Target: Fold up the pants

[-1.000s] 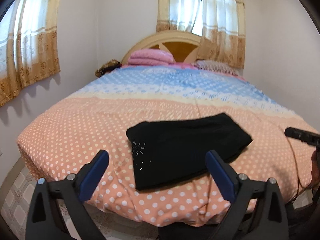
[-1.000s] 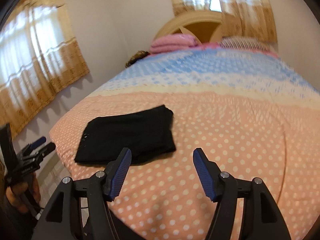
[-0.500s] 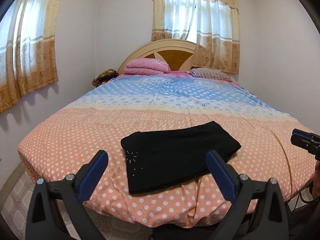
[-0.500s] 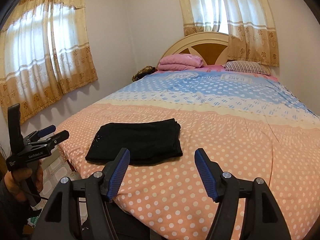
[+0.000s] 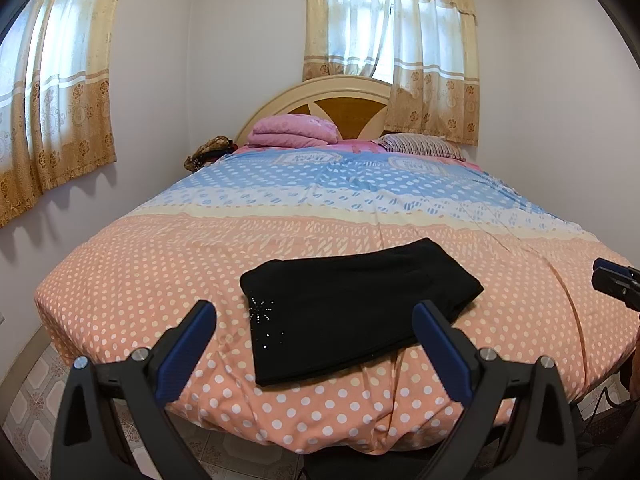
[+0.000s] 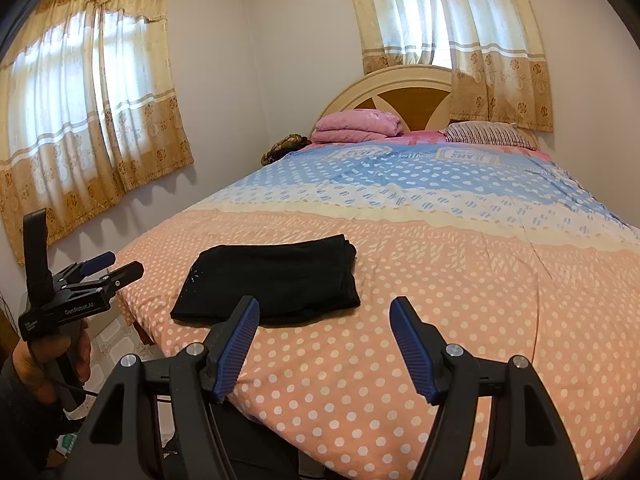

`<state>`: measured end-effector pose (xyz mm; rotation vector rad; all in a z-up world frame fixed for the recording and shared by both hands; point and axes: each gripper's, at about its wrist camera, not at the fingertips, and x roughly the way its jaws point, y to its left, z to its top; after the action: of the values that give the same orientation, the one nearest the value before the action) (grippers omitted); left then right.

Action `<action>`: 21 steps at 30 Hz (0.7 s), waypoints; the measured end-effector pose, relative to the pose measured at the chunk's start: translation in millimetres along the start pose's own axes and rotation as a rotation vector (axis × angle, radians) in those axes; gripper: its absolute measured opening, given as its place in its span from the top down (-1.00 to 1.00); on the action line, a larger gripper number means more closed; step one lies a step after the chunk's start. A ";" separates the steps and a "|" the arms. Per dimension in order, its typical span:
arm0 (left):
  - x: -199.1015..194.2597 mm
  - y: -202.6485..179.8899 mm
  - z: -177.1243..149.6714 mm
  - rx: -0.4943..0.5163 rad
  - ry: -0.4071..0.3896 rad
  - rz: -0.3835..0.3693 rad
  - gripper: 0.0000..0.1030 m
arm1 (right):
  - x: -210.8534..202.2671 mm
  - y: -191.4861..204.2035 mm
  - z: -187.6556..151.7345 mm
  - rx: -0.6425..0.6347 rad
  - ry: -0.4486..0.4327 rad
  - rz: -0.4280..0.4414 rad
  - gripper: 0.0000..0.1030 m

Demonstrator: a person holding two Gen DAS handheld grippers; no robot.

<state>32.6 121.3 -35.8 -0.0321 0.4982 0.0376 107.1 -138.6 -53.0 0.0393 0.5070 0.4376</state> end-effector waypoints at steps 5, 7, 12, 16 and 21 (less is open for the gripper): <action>-0.5 -0.9 -0.1 0.001 -0.003 -0.001 -0.97 | -2.0 4.2 0.1 -0.012 -0.008 0.003 -0.35; -0.6 -1.2 -1.0 0.002 -0.005 0.000 -1.00 | -3.1 6.5 0.5 -0.018 -0.012 0.004 -0.35; -1.4 -2.2 0.2 0.006 -0.006 0.005 -1.00 | -6.5 10.2 0.2 -0.034 -0.023 0.001 -0.35; -2.3 -3.6 1.3 0.007 -0.012 0.006 -1.00 | -9.9 11.2 1.3 -0.036 -0.037 0.004 -0.36; -4.9 -2.8 2.7 0.010 -0.034 0.014 -1.00 | -14.8 14.6 2.3 -0.050 -0.057 -0.002 -0.36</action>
<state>29.8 118.5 -31.0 -0.0183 0.4651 0.0495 90.8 -131.3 -42.1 0.0030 0.4400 0.4459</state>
